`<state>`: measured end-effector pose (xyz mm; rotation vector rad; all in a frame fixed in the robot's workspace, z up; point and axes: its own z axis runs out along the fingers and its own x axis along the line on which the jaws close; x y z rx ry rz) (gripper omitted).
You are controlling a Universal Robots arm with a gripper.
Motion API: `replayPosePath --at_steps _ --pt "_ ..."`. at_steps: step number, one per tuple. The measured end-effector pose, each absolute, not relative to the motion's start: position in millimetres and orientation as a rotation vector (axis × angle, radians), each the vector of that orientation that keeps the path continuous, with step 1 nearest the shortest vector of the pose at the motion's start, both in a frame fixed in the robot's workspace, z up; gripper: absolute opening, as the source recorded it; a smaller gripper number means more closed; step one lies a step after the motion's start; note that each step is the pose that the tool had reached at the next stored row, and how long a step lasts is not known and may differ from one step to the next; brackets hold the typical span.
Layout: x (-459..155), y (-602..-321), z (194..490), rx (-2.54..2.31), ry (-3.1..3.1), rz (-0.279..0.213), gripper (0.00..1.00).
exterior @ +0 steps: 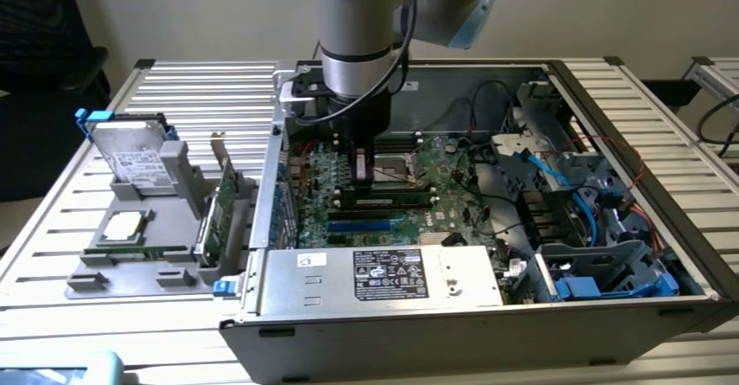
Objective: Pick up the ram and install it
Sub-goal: 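Press down the ram until it locks into place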
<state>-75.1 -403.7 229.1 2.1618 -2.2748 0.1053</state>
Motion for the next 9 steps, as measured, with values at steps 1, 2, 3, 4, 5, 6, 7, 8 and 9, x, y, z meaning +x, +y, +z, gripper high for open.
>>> replayPosePath --at_steps 1,2,3,4,5,6,7,8,9 --pt "-75.1 -403.8 228.4 2.162 -2.274 0.105 0.11" --pt "-75.1 -403.8 227.6 2.161 -2.274 0.106 0.11" --pt "-75.2 -403.8 226.9 2.161 -2.274 0.106 0.11" --pt "-75.2 -403.8 225.8 2.161 -2.275 0.105 0.11" --pt "-75.2 -403.8 225.0 2.161 -2.275 0.106 0.11" --pt "-75.2 -403.8 224.4 2.161 -2.274 0.106 0.11" --pt "-75.2 -403.8 224.4 2.161 -2.275 0.106 0.11" --pt "-75.1 -403.7 225.1 2.162 -2.275 0.105 0.11" --pt "-74.8 -403.5 227.8 2.163 -2.276 0.105 0.11"
